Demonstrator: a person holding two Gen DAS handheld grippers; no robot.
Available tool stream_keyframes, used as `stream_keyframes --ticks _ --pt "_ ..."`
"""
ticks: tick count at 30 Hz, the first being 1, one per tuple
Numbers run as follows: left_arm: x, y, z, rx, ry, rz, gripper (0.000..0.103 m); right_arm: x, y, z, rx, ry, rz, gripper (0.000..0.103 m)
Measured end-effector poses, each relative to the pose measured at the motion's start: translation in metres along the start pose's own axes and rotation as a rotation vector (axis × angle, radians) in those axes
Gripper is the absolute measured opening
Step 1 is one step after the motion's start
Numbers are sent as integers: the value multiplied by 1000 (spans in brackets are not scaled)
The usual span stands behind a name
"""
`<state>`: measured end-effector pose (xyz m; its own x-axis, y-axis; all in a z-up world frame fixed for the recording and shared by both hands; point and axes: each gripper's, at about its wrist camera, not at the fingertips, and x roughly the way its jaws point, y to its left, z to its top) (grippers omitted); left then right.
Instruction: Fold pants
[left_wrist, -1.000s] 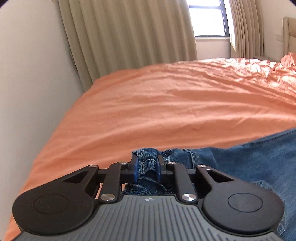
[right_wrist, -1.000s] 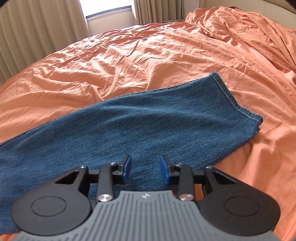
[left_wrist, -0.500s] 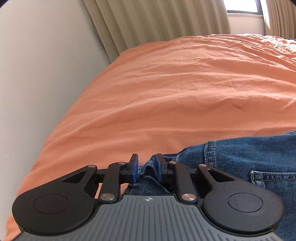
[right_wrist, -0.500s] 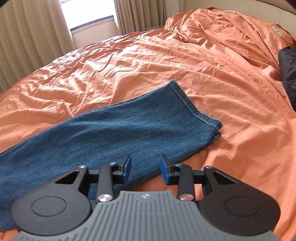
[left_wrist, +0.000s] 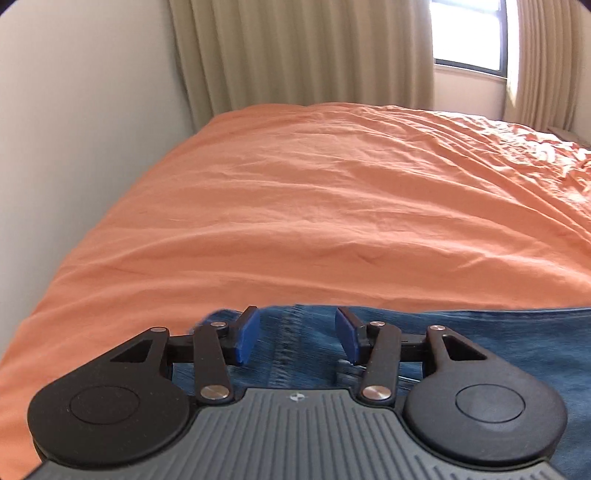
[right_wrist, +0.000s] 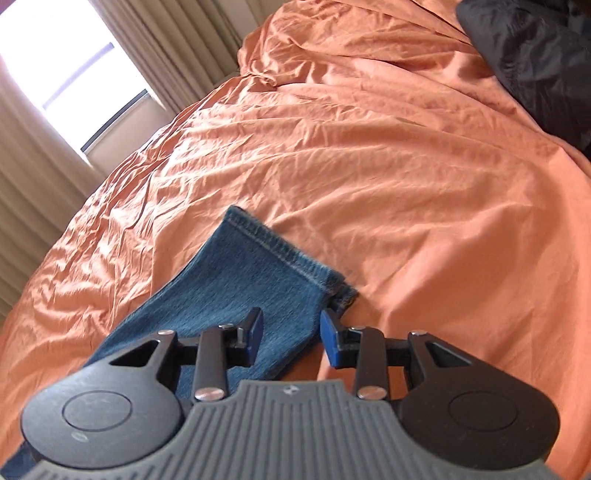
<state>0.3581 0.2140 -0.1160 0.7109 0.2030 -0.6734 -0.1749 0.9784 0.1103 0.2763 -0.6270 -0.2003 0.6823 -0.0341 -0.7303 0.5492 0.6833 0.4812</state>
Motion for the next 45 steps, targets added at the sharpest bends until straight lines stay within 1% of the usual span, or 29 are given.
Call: stream_keyframes --ticks 3,4,5,8,10,11,12,14,15,16,19,21,23,25,27,30,33,34,36,37,38,40,41,43,44,45 --pt "-7 -38 -1 47 23 -102 52 13 -25 4 135 55 64 40" --pt "-8 -53 -1 69 30 -120 52 18 -31 5 159 71 80 41" --pt "-9 -69 -1 97 37 -145 50 24 -36 4 183 90 104 41" --pt "-12 -115 -5 172 57 -226 48 43 -49 3 243 118 155 41" --pt "-13 -146 -9 221 72 -286 46 53 -57 2 289 116 180 41" --pt "-13 -162 -12 245 82 -315 46 58 -64 1 319 112 204 41" --pt "-14 -177 -15 269 92 -344 44 63 -69 1 345 110 227 40" --pt "-15 -206 -24 319 110 -402 42 69 -76 3 383 94 267 38" --pt "-17 -222 -29 351 119 -433 41 71 -77 4 384 80 274 31" --pt "-18 -237 -34 380 125 -458 41 71 -79 6 373 70 271 21" --pt "-19 -280 -47 450 127 -514 41 65 -79 11 332 48 304 16" --pt "-17 -307 -53 481 131 -557 41 55 -73 16 246 10 312 15" --pt "-13 -333 -55 498 134 -580 41 49 -68 20 199 -10 318 14" --pt "-4 -360 -55 499 141 -601 41 51 -66 22 171 11 299 14" --pt "6 -388 -53 500 142 -613 40 56 -71 24 181 33 299 14" --pt "21 -426 -46 481 133 -619 40 61 -71 25 150 54 277 14" --pt "34 -461 -37 465 139 -625 39 64 -72 25 145 68 271 14" --pt "37 -473 -35 470 143 -620 39 65 -72 25 139 71 267 14" --pt "41 -494 -33 509 117 -597 37 65 -70 25 115 70 254 15" --pt "43 -501 -32 523 115 -587 37 65 -68 25 100 70 242 15" --pt "48 -507 -31 519 132 -584 37 65 -65 25 85 68 229 14" --pt "53 -512 -28 512 144 -586 37 66 -60 26 54 66 208 16" --pt "53 -512 -27 517 143 -584 39 65 -57 27 36 63 192 16" --pt "52 -512 -25 519 137 -576 40 62 -49 28 -9 46 148 22" --pt "49 -512 -24 514 132 -566 43 57 -45 30 -43 22 115 24" --pt "45 -511 -22 503 125 -558 45 52 -41 31 -73 -1 76 30"
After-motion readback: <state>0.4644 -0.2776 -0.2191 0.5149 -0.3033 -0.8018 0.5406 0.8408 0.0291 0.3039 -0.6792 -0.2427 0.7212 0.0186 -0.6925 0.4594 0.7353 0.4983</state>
